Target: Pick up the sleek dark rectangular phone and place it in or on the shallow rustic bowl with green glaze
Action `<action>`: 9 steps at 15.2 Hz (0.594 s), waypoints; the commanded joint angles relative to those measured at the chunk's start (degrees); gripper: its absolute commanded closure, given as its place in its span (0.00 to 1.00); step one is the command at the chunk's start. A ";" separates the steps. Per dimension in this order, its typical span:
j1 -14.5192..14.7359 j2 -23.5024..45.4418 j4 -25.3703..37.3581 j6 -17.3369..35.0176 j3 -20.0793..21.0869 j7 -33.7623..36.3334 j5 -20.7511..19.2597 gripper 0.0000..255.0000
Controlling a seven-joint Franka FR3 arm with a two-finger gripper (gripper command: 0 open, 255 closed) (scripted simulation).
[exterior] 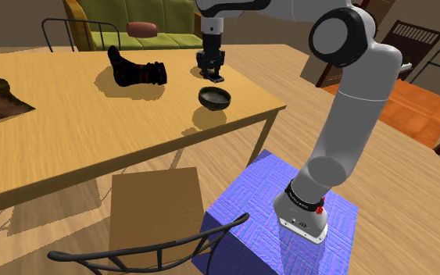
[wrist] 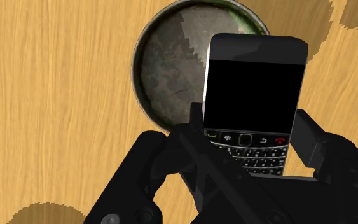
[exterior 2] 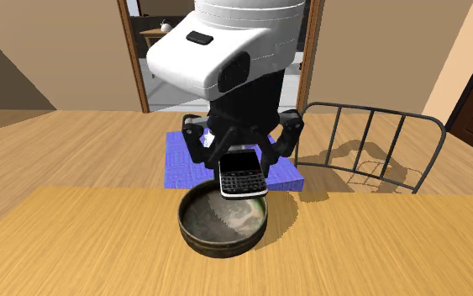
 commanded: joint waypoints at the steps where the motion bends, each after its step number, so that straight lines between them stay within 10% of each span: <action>1: -1.08 -3.59 -5.07 1.49 -0.85 -1.95 -0.55 1.00; 9: -1.34 -3.71 -10.63 6.93 -1.08 -2.48 -0.62 1.00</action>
